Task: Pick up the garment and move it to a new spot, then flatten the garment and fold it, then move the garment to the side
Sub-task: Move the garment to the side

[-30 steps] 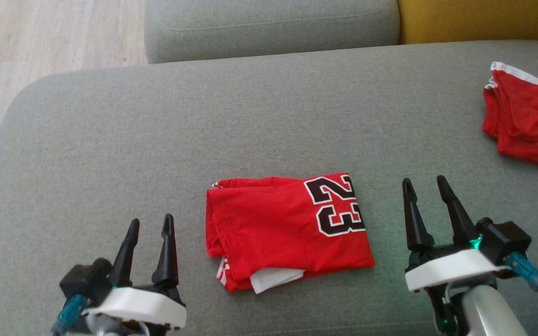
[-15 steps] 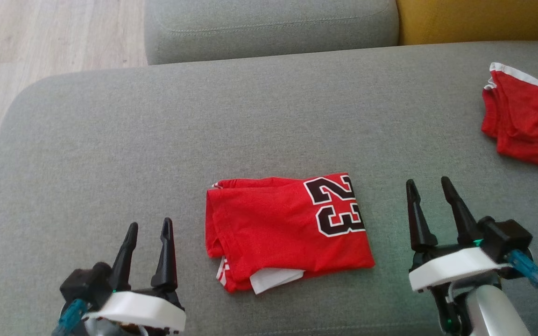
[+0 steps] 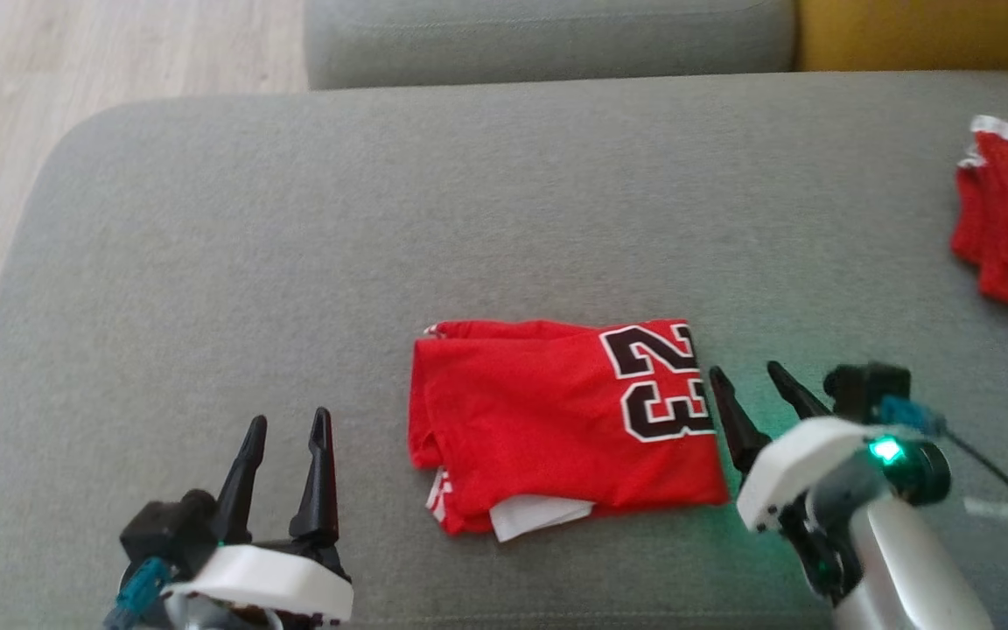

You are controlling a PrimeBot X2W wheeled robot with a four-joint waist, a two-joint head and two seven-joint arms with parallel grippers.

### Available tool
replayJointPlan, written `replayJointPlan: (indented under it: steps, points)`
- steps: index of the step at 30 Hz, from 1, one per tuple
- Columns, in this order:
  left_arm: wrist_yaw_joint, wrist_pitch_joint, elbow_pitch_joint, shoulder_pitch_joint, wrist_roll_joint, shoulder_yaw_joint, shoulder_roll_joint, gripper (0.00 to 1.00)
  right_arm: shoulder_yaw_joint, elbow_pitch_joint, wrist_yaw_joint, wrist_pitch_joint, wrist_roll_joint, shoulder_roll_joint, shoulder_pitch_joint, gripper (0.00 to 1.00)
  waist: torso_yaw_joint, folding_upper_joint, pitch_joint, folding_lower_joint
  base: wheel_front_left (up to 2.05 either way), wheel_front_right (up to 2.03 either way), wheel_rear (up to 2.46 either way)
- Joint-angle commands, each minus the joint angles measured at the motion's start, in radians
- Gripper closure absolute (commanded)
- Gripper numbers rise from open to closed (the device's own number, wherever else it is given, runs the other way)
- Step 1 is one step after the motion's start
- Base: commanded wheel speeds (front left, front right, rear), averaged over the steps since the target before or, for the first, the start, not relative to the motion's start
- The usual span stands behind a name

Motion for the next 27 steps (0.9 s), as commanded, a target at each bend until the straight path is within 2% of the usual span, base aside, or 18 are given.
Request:
replayJointPlan:
  steps: [1, 14, 15, 16, 17, 18, 21, 22, 27]
  points:
    - [-0.003, -0.012, -0.024, -0.052, -0.003, 0.026, -0.006, 0.0, 0.032, -0.013, 0.007, 0.022, 0.02, -0.007, -0.054, 0.0, 0.021, 0.0, 0.017, 0.0, 0.0, 0.0, 0.0]
    - [0.009, -0.012, -0.03, -0.062, -0.029, 0.014, -0.007, 0.0, 0.132, 0.075, 0.007, 0.218, 0.143, -0.087, -0.085, 0.0, 0.09, 0.0, 0.05, 0.0, 0.0, 0.0, 0.0]
    - [0.01, -0.012, -0.032, -0.062, -0.03, 0.014, -0.007, 0.0, 0.137, 0.074, 0.007, 0.23, 0.156, -0.089, -0.084, 0.02, 0.091, 0.0, 0.051, 0.0, 0.0, 0.0, 0.0]
    - [0.01, -0.012, -0.033, -0.062, -0.031, 0.015, -0.007, 0.0, 0.139, 0.074, 0.007, 0.24, 0.168, -0.089, -0.084, 0.2, 0.09, 0.0, 0.054, 0.0, 0.0, 0.0, 0.0]
    - [0.01, -0.012, -0.035, -0.063, -0.031, 0.016, -0.007, 0.0, 0.141, 0.074, 0.007, 0.247, 0.179, -0.089, -0.084, 0.46, 0.089, 0.0, 0.056, 0.0, 0.0, 0.0, 0.0]
    - [0.011, -0.012, -0.036, -0.063, -0.032, 0.017, -0.007, 0.0, 0.142, 0.075, 0.007, 0.254, 0.188, -0.088, -0.085, 0.59, 0.088, 0.0, 0.059, 0.0, 0.0, 0.0, 0.0]
    - [0.014, -0.012, -0.039, -0.067, -0.031, 0.017, -0.007, 0.0, 0.146, 0.08, 0.007, 0.263, 0.208, -0.086, -0.094, 0.8, 0.079, 0.0, 0.07, 0.0, 0.0, 0.0, 0.0]
    - [0.013, -0.012, -0.039, -0.069, -0.029, 0.017, -0.007, 0.0, 0.147, 0.081, 0.007, 0.261, 0.213, -0.085, -0.098, 1.0, 0.075, 0.0, 0.074, 0.0, 0.0, 0.0, 0.0]
    - [0.014, -0.012, -0.042, -0.077, -0.022, 0.023, -0.007, 0.0, 0.138, 0.068, 0.007, 0.204, 0.218, -0.085, -0.132, 1.0, 0.047, 0.0, 0.09, 0.0, 0.0, 0.0, 0.0]
